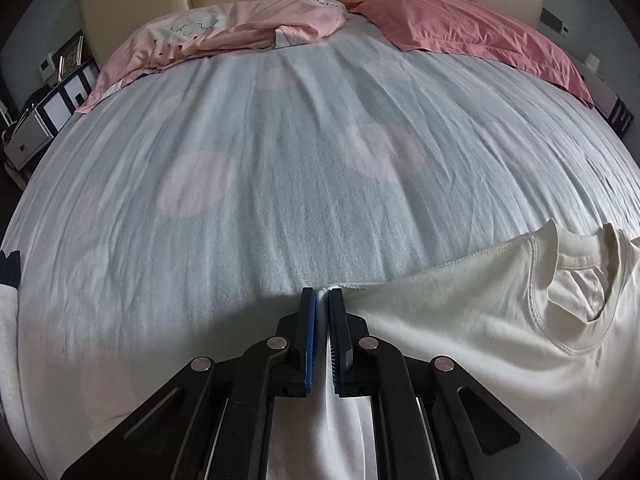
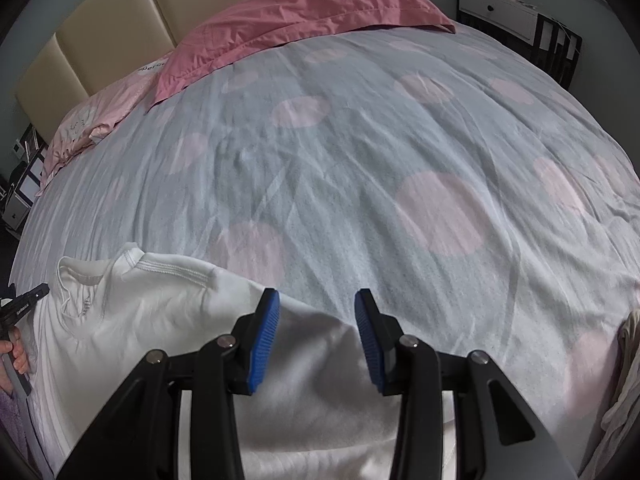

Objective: Fold clothes

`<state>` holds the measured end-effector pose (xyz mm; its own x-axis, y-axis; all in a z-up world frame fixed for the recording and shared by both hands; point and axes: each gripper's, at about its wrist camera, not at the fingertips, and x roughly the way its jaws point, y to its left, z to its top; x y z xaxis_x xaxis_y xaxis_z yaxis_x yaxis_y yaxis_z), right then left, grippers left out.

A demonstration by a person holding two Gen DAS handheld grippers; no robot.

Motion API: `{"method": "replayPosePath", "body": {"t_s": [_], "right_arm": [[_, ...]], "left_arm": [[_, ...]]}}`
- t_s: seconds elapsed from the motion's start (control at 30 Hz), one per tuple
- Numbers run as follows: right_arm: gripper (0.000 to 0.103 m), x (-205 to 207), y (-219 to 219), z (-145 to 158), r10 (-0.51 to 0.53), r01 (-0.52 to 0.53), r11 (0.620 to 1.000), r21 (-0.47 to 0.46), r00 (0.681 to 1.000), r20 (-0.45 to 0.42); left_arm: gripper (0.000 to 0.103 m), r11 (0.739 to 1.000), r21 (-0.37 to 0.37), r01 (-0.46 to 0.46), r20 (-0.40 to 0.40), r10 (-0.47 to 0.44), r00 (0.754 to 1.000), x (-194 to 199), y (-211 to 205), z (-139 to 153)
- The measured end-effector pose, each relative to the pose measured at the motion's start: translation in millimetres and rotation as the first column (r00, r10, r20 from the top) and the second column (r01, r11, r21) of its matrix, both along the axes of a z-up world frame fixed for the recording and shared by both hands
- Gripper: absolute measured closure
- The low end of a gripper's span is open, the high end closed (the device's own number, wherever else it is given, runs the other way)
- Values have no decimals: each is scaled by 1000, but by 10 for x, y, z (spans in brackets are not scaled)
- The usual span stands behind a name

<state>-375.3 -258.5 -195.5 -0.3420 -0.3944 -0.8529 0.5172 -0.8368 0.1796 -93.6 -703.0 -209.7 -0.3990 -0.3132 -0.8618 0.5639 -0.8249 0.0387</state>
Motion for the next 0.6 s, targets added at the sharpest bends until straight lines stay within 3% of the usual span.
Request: {"method": "replayPosePath", "body": {"t_s": [0.03,0.1,0.17,0.27,0.4,0.43,0.5,0.57,0.6], "right_arm": [[56,2,-24,16,16,-16,1000,-9,1000,1],[53,6,-90,47,47,-47,998,-31,999,5],[52,12,-171,76,77,-77,996,-54,997,9],[51,42,-338,49,119,-118,992,-47,993,9],[51,121,-548,-123,158,-159,987,6,987,26],[51,149,-599,-179,164,-165,986,35,986,25],[59,242,-664,-231,161,-157,983,99,987,-25],[83,303,-714,-232,140,-130,980,149,989,-55],[86,316,-741,-217,131,-121,980,160,990,-52]], "left_arm": [[91,1000,2,0,-2,0,1000,15,-10,5],[82,1000,13,-7,-9,7,1000,57,-49,19],[60,1000,23,-14,-17,14,1000,99,-89,34],[47,999,39,-24,-27,25,999,162,-149,55],[46,998,45,-31,-13,32,999,178,-143,59],[49,999,38,-37,-13,37,999,178,-124,83],[72,999,24,-47,-13,47,999,177,-86,131],[93,998,9,-57,-13,57,998,177,-48,178],[93,998,2,-62,-13,63,998,176,-29,202]]}}
